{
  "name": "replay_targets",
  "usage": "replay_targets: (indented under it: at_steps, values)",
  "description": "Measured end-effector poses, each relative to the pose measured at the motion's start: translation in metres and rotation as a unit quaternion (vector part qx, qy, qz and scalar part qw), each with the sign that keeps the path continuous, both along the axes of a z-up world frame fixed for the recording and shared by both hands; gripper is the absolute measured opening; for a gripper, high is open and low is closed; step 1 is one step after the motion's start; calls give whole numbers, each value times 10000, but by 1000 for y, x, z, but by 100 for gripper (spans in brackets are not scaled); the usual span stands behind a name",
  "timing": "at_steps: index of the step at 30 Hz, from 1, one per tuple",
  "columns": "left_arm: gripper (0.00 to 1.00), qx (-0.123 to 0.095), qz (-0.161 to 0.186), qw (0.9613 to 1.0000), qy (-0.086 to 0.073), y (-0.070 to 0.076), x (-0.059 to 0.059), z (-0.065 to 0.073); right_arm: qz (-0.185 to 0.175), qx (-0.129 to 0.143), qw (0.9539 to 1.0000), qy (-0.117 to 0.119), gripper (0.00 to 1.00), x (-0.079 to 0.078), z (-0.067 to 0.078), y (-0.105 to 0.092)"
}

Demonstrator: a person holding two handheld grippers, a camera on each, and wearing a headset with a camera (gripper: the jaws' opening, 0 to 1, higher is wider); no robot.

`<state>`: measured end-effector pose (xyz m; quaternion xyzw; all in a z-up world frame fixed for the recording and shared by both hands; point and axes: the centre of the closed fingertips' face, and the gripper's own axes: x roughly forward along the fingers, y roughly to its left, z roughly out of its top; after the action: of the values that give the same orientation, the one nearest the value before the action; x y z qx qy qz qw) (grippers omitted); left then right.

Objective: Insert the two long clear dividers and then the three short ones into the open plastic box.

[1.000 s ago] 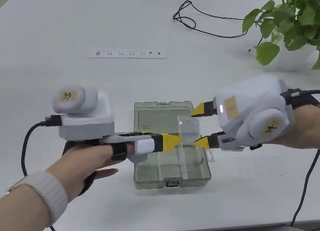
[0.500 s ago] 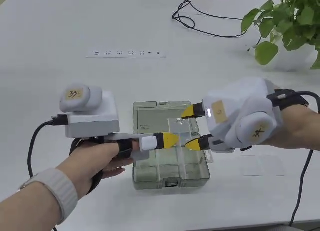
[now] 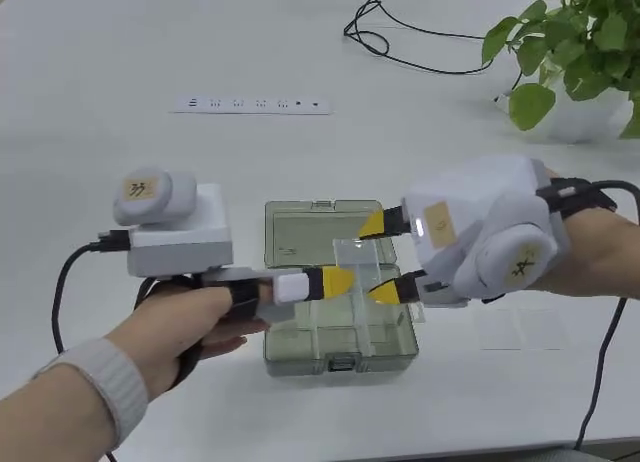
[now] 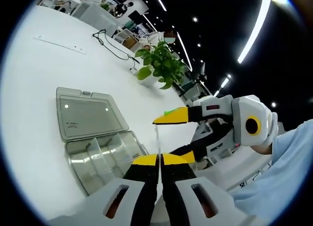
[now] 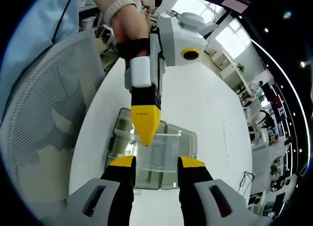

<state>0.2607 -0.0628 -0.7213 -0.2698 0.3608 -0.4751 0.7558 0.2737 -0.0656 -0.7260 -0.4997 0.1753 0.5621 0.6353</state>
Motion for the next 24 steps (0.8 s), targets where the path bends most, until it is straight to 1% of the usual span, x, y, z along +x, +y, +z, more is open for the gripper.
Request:
replay_targets:
  at_steps: [1, 2, 3, 5, 6, 8, 9, 10, 11, 12, 13, 14, 15, 16, 17, 18, 19, 20, 21, 22, 23, 24]
  values:
    - [0, 56, -34, 9999, -101, 1, -1, 0, -40, 68, 9999, 93, 35, -1, 1, 0]
    - [0, 73, -83, 9999, -100, 0, -2, 0, -90, 221, 9994, 268, 36, -3, 4, 3]
    - [0, 102, -170, 9996, -191, 0, -4, 0, -165, 291, 9991, 279, 36, 0, 7, 2]
    - [0, 150, -258, 9991, -292, 1, -5, 0, -187, 440, 9977, 475, 36, -1, 12, 4]
    - [0, 140, -361, 9984, -413, 1, -7, 1, -251, 510, 9966, 604, 36, 0, 15, 3]
    - [0, 215, -460, 9971, -567, 3, -8, 0, -209, 600, 9939, 905, 35, -4, 19, 4]
    - [0, 236, -588, 9952, -743, 3, -10, 1, -150, 648, 9922, 1052, 33, -7, 21, 5]
    - [0, 311, -640, 9937, -862, 4, -11, 0, -101, 699, 9900, 1219, 31, -10, 24, 5]
    - [0, 353, -699, 9926, -929, 5, -12, -1, -132, 743, 9888, 1284, 29, -9, 26, 5]
    - [0, 394, -788, 9908, -1032, 6, -13, -1, -185, 779, 9875, 1354, 29, -7, 28, 4]
    - [0, 470, -845, 9888, -1137, 7, -14, -2, -234, 828, 9837, 1581, 28, -10, 30, 4]
    - [0, 535, -923, 9867, -1224, 8, -16, -3, -243, 859, 9816, 1686, 26, -11, 32, 4]
    - [0, 550, -1004, 9843, -1341, 8, -17, -3, -228, 888, 9795, 1792, 25, -6, 30, 2]
    - [0, 637, -1081, 9806, -1504, 9, -18, -3, -203, 891, 9764, 1959, 24, -8, 31, 2]
    - [0, 691, -1164, 9772, -1637, 10, -20, -3, -208, 886, 9754, 2007, 23, -10, 32, 3]
    - [0, 747, -1233, 9732, -1793, 10, -20, -3, -138, 848, 9738, 2105, 22, -13, 33, 3]
    - [0, 772, -1253, 9703, -1919, 10, -20, -2, -126, 835, 9738, 2112, 21, -13, 34, 4]
    - [0, 793, -1296, 9688, -1957, 10, -22, -3, -123, 818, 9740, 2109, 20, -12, 34, 4]
    - [0, 770, -1332, 9672, -2023, 9, -23, -1, -118, 748, 9724, 2208, 19, -15, 34, 4]
    - [0, 740, -1322, 9677, -2015, 9, -24, 0, -115, 713, 9707, 2292, 19, -17, 34, 5]
    - [0, 754, -1361, 9644, -2140, 8, -24, 0, -95, 691, 9697, 2343, 18, -17, 33, 4]
    - [0, 774, -1421, 9600, -2284, 8, -24, 1, -40, 603, 9691, 2393, 16, -19, 31, 4]
